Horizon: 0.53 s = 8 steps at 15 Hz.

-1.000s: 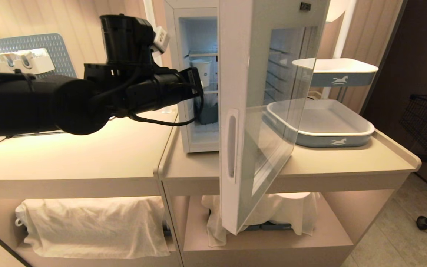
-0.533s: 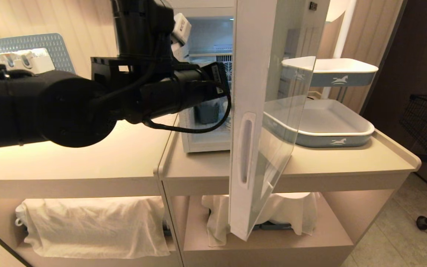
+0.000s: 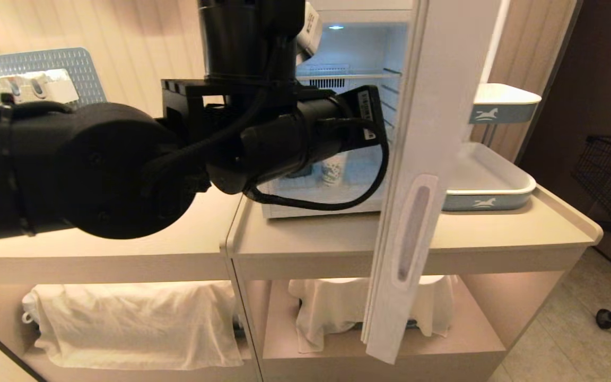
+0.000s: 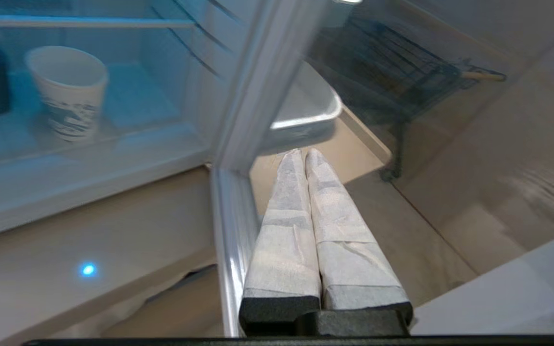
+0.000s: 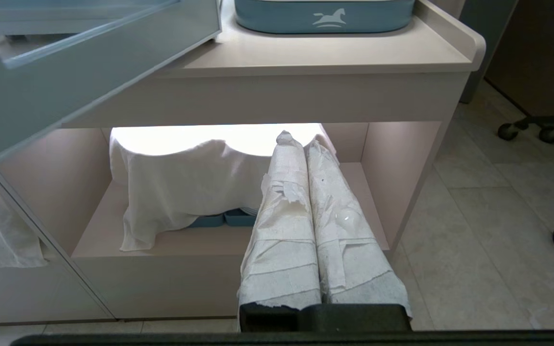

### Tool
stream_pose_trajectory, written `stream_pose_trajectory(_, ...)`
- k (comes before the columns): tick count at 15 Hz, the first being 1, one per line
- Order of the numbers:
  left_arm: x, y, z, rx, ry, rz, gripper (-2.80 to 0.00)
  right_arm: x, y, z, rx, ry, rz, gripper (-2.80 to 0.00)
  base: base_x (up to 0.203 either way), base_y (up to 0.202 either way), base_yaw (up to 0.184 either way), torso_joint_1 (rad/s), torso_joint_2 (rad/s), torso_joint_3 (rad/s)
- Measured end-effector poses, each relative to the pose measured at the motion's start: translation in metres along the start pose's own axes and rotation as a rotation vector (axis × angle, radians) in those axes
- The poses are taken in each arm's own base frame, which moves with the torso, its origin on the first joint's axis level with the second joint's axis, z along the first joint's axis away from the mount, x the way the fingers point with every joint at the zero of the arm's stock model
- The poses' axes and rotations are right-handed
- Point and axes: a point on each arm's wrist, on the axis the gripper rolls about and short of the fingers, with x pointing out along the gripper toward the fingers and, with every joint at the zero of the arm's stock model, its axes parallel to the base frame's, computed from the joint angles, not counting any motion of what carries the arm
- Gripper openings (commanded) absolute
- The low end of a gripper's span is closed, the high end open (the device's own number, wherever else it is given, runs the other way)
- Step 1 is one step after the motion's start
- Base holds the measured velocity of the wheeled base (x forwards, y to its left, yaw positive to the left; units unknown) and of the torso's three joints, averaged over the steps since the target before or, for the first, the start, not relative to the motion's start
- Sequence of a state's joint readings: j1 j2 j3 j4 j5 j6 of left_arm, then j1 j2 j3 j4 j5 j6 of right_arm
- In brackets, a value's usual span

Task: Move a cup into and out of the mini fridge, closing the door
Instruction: Open the freezer door

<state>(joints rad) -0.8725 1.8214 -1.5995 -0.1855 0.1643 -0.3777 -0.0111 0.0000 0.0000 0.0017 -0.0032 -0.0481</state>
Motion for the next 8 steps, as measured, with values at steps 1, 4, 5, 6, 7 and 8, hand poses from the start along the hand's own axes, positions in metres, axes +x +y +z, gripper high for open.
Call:
stream_pose_trajectory(1, 0.0, -0.008, -0.002, -0.001, -0.001, -0.011, -2.8, 0.0, 0.0, 0.0, 0.0, 0.0, 0.0, -2.8, 0.0, 0.0, 0.0, 0.0, 0.0, 0.0)
stream_pose_trajectory(4, 0.003, -0.033, -0.01, -0.004, -0.008, -0.036, -2.8, 0.0, 0.0, 0.0, 0.0, 0.0, 0.0, -2.8, 0.0, 0.0, 0.0, 0.0, 0.0, 0.0)
stream_pose_trajectory(5, 0.004, -0.04, -0.012, -0.013, -0.007, -0.051, -2.8, 0.0, 0.0, 0.0, 0.0, 0.0, 0.0, -2.8, 0.0, 0.0, 0.0, 0.0, 0.0, 0.0)
stream_pose_trajectory(6, 0.004, -0.048, -0.012, -0.035, -0.01, -0.071, -2.8, 0.0, 0.0, 0.0, 0.0, 0.0, 0.001, -2.8, 0.0, 0.0, 0.0, 0.0, 0.0, 0.0)
stream_pose_trajectory(7, 0.004, -0.055, -0.012, -0.059, -0.014, -0.089, -2.8, 0.0, 0.0, 0.0, 0.0, 0.0, 0.0, -2.8, 0.0, 0.0, 0.0, 0.0, 0.0, 0.0)
stream_pose_trajectory(8, 0.004, -0.062, -0.013, -0.072, -0.017, -0.106, -2.8, 0.0, 0.0, 0.0, 0.0, 0.0, 0.0, -2.8, 0.0, 0.0, 0.0, 0.0, 0.0, 0.0)
